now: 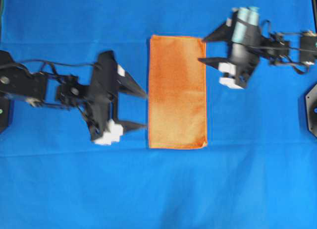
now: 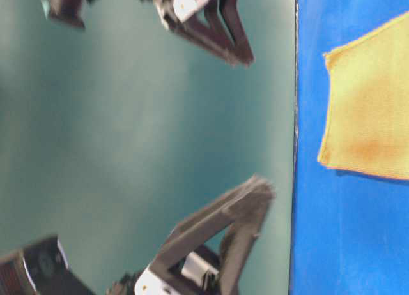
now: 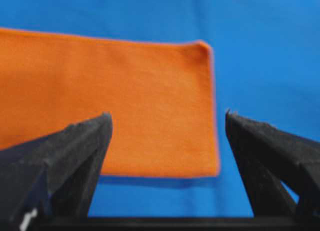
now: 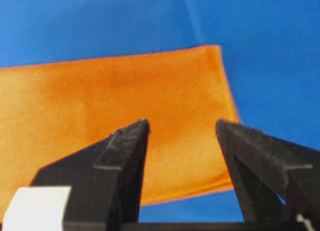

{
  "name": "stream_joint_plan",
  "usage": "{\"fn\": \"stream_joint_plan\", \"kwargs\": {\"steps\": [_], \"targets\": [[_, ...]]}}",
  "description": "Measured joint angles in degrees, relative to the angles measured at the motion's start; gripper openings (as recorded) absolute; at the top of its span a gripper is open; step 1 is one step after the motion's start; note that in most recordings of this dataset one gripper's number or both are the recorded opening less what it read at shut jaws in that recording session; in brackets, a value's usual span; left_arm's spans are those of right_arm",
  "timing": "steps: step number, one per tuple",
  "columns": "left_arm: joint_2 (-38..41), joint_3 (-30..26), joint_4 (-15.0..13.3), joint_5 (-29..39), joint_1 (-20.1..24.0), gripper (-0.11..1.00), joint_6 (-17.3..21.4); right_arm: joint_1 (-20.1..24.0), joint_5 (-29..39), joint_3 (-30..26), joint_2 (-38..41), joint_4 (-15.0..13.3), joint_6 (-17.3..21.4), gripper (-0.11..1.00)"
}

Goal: Fold the orange towel.
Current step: 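Retract both open grippers to the sides of the table, then move both grippers to the top corners of the towel strip and grasp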

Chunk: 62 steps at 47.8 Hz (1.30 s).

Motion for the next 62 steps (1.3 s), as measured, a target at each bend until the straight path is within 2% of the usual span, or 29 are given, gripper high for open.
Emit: {"fn": "stream_joint_plan", "kwargs": {"steps": [10,16,22,47,54,62], "targets": [[-8.4,9.8,0.0,-9.4,4.6,0.89,1.7,2.1,-4.7,7.8,-9.8,0.4,4.3,0.6],[-12.7,15.2,0.1,-14.2,5.3,0.89,3.3,2.7,-7.6,11.7,-13.6,0.5,6.6,0.6],[-14.2,18.1,0.1,-16.8,5.5,0.89,3.3,2.8,-10.3,14.3,-14.7,0.5,7.8,0.6],[-12.5,17.3,0.1,-17.6,5.6,0.89,3.7,2.6,-11.3,14.2,-14.2,0.5,7.9,0.59],[-8.9,14.2,0.0,-17.5,7.5,0.89,4.2,-0.2,-9.0,11.9,-12.8,0.5,7.9,0.59],[-3.3,8.5,0.1,-16.7,10.7,0.89,6.9,-3.9,-5.7,8.2,-8.2,-0.1,7.2,0.59]]}}
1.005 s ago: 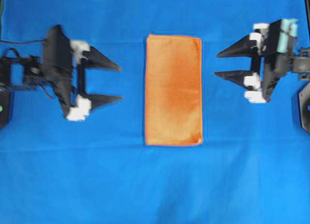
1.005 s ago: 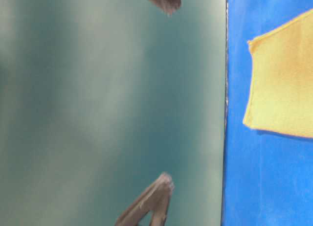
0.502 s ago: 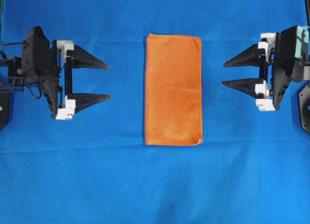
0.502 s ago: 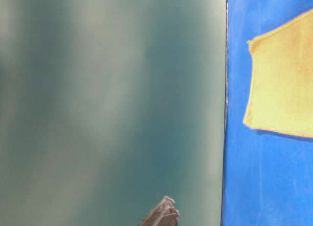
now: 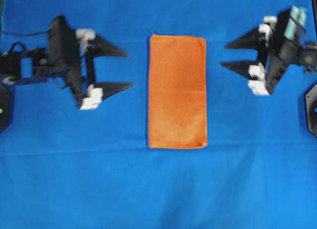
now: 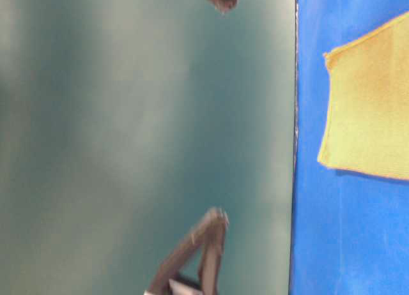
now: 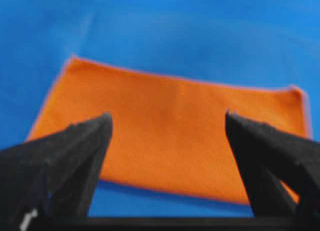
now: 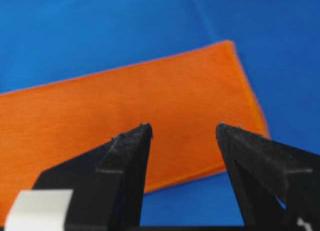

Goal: Fold the orange towel.
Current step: 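Move both grippers to the top corners of the towel strip and grasp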

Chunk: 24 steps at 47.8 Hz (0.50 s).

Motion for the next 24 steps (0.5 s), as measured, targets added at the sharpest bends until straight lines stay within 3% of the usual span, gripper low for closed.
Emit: {"fn": "stream_joint_plan", "kwargs": {"steps": [8,24], "targets": [[6.6,-5.4,0.0,0.9,5.2,0.89,2.5,-5.2,1.4,-4.0,7.9,-2.0,-0.1,0.59],[23.1,-14.9,0.0,0.8,13.0,0.89,2.6,-12.0,-1.1,-10.5,26.0,-5.4,-0.2,0.59]]}}
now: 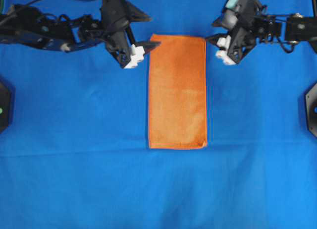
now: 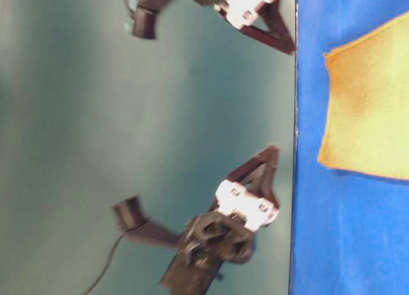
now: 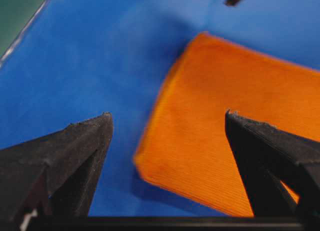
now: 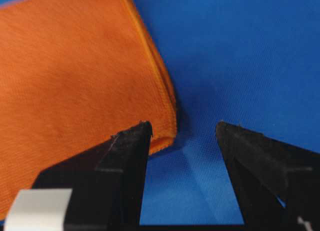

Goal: Fold the orange towel.
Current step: 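Move both grippers to the top corners of the towel strip and grasp, then lift the top end and fold it down onto the bottom end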

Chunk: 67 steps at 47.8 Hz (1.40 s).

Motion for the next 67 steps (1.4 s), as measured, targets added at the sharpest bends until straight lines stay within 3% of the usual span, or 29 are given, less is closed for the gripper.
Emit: {"fn": "stream_joint_plan", "kwargs": {"steps": [13,20,27,36,40,56,67], "targets": [[10.2,-5.1,0.0,-1.6,3.3,0.88,0.0,-2.1,-2.8,-2.6,8.7,-0.4,0.0,0.59],[13.0,-6.0,0.0,-1.6,3.5,0.81,0.0,-2.8,-2.9,-3.2,10.8,-0.4,0.2,0.59],[13.8,-5.5,0.0,-1.5,3.6,0.54,-0.1,-2.9,-2.9,-3.3,11.6,-0.3,0.2,0.5],[13.6,-4.7,0.3,-1.4,3.3,0.14,1.1,-2.5,-3.4,-2.6,11.6,-0.2,0.4,0.05],[13.5,-4.5,0.3,-1.4,3.1,0.03,2.7,-2.4,-3.5,-2.5,11.6,-0.2,0.6,0.04],[13.3,-5.3,0.3,-0.6,3.1,0.03,5.0,-2.4,-3.3,-2.2,10.6,0.5,1.1,0.04],[9.2,-5.4,0.3,-0.5,3.1,0.03,8.2,-2.4,0.7,-1.8,4.5,0.5,0.9,0.04]]}}
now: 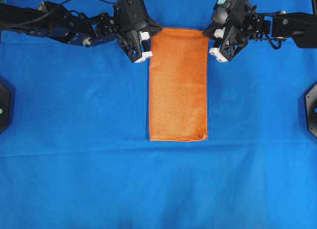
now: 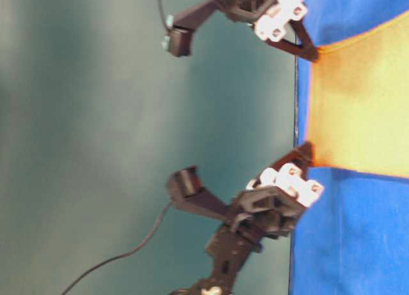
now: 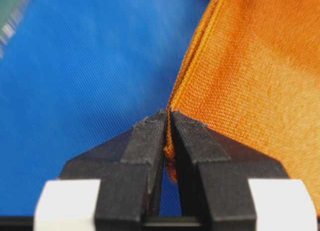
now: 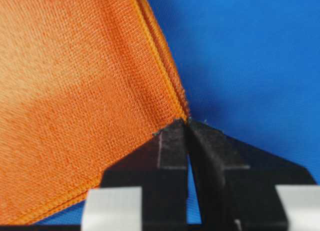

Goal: Fold the orange towel.
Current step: 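Lift the top end and fold it down onto the bottom end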

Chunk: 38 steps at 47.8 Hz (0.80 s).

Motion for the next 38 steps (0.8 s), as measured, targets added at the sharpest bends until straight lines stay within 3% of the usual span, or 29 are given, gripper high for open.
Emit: {"fn": "stream_joint_plan", "kwargs": {"steps": [14,24,33,38], "targets": [[-2.3,0.4,-0.1,0.4,-0.1,0.03,-0.3,0.2,1.1,0.1,-2.7,0.0,0.0,0.04],[-3.6,1.4,-0.1,1.3,-2.4,0.03,-0.5,2.6,2.3,0.9,-4.2,0.2,0.8,0.04],[-7.6,4.7,-0.1,1.7,-7.2,0.03,-0.5,9.0,7.0,2.8,-9.4,0.7,2.9,0.04],[-10.5,7.5,-0.1,1.7,-10.1,0.03,-2.2,14.6,10.2,4.0,-13.1,0.8,4.7,0.04]]}}
